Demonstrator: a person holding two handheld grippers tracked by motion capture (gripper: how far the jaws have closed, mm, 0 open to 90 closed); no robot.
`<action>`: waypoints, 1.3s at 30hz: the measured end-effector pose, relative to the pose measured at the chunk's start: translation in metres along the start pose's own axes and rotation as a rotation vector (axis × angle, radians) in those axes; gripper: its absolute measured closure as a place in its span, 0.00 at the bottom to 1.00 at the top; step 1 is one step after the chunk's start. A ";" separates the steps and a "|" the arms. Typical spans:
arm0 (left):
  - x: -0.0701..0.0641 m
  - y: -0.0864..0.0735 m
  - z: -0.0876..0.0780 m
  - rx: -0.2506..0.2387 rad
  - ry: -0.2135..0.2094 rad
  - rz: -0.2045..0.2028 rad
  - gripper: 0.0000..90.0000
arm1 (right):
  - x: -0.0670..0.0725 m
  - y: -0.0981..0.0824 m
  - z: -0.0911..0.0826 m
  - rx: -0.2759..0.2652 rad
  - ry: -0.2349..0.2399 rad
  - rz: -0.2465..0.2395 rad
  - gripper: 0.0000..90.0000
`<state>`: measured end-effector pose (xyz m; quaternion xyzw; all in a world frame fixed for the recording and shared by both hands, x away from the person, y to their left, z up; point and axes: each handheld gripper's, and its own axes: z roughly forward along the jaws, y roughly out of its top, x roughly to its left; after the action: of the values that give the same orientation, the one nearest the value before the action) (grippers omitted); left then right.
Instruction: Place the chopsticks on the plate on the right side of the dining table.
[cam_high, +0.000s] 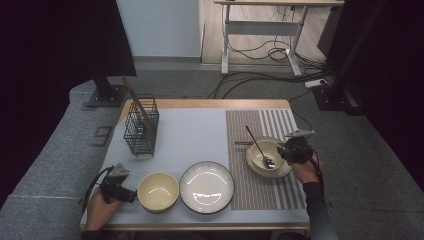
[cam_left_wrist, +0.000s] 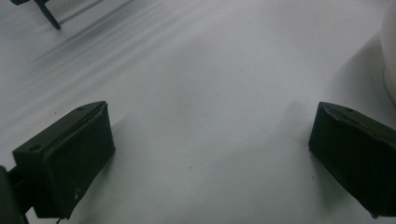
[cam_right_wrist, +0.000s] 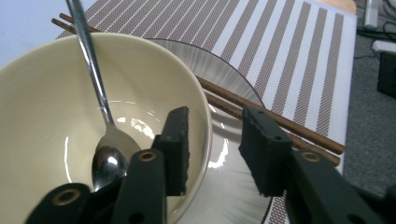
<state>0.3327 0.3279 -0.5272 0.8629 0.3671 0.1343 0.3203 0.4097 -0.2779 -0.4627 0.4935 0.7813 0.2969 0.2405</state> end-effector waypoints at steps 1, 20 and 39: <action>0.000 0.000 0.000 0.000 0.000 0.000 0.00 | -0.002 0.000 0.002 -0.002 0.016 0.019 0.80; 0.000 0.000 0.000 -0.001 0.000 -0.001 0.00 | -0.005 0.003 0.005 0.006 0.029 0.035 0.93; 0.000 0.000 0.000 0.000 0.000 -0.001 0.00 | -0.012 0.005 0.008 0.011 0.001 0.054 0.93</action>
<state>0.3328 0.3279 -0.5272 0.8627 0.3675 0.1341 0.3204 0.4229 -0.2854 -0.4639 0.5156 0.7694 0.2993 0.2293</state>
